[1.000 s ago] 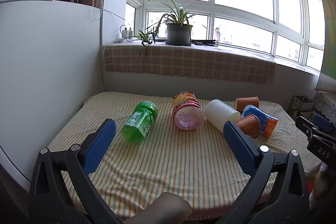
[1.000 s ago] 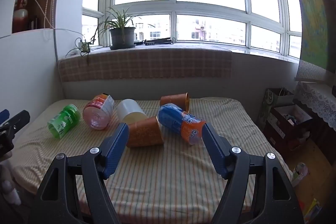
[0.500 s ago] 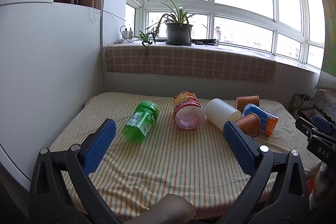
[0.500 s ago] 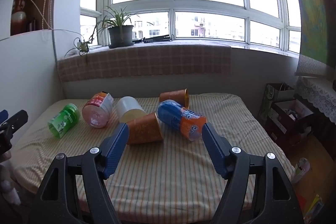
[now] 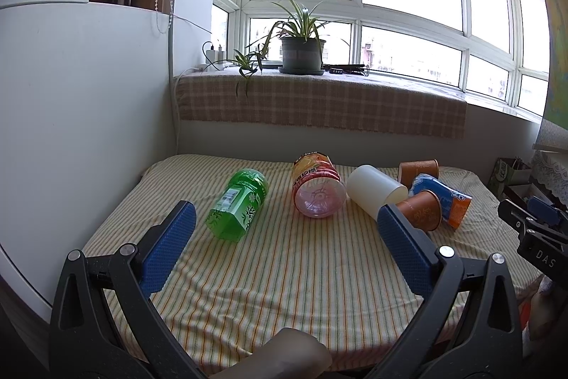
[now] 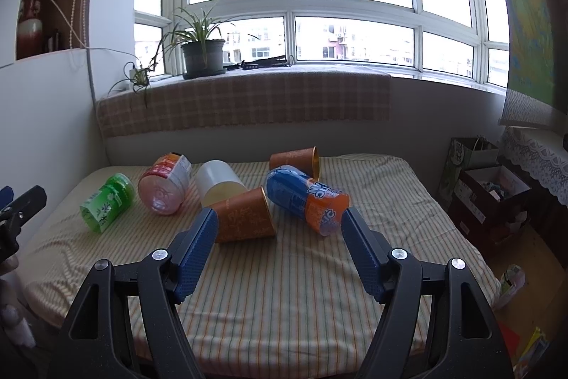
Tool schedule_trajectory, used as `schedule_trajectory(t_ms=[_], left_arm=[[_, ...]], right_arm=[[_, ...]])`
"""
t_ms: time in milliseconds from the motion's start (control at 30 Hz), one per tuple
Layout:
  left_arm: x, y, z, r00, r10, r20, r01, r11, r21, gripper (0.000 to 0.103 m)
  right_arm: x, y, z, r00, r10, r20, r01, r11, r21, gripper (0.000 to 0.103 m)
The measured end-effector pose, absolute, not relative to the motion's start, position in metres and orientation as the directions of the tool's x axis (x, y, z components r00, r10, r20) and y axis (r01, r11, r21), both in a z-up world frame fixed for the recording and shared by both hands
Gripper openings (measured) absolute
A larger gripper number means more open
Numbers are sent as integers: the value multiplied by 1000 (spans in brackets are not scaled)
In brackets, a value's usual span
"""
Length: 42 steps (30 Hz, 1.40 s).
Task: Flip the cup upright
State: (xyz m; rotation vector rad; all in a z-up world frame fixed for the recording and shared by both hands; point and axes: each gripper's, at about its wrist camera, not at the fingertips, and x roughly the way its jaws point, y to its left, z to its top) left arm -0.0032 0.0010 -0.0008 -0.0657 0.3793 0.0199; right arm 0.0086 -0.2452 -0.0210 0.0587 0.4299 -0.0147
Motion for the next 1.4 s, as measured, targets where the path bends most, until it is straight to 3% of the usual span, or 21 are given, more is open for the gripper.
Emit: schedule_trajectory(t_ms=[1400], left_arm=[[-1,-17,-13,925,5,-381,-26,998,-52,103]], right_arm=[[9,-245,-21,906,3,-423,24,998,58,72]])
